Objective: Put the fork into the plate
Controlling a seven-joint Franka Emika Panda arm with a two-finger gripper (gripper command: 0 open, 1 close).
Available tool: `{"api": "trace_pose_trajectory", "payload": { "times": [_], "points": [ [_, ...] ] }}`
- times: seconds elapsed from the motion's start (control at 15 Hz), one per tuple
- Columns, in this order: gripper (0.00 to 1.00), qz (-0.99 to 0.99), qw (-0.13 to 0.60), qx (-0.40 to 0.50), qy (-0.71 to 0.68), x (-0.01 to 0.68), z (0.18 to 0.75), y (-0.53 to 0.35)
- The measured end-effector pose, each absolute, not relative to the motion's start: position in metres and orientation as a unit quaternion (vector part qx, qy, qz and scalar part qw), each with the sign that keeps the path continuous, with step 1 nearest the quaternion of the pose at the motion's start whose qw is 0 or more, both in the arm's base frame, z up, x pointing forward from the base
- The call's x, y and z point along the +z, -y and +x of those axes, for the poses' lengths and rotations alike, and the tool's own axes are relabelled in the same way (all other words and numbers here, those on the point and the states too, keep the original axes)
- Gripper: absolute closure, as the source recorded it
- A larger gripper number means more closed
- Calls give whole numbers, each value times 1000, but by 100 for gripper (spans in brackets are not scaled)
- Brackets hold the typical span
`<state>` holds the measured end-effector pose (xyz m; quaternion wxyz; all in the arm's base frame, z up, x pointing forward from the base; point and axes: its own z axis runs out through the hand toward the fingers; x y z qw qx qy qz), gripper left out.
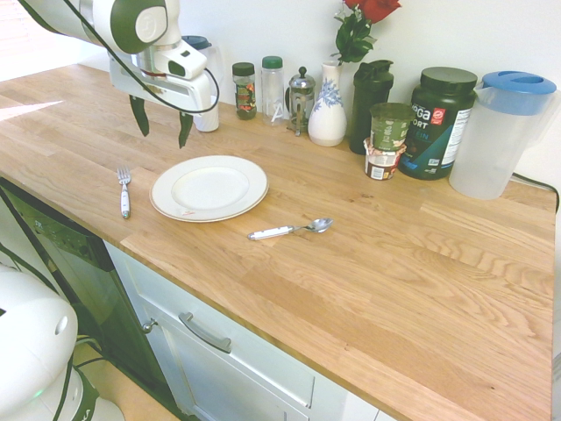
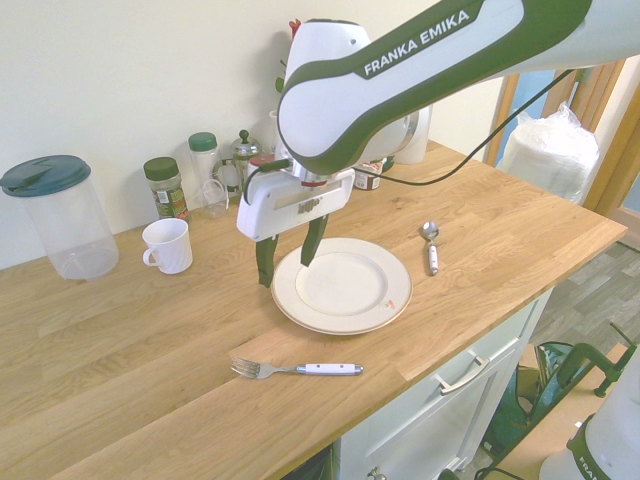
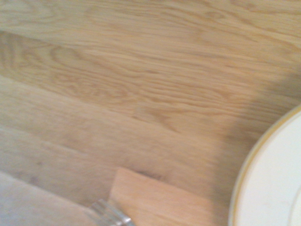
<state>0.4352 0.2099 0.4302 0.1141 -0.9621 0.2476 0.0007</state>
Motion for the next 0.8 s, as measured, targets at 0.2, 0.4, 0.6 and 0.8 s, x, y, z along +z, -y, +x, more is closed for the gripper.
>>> {"api": "trace_pose_trajectory", "payload": {
  "times": [0.2, 0.4, 0.6, 0.8],
  "points": [
    [0, -973, 112, 25, -198, 440, 413, -235],
    [0, -982, 103, 31, -155, 439, 386, -245],
    [0, -987, 88, 31, -134, 425, 357, -230],
    [0, -987, 90, 42, -128, 410, 329, -226]
  ]
}}
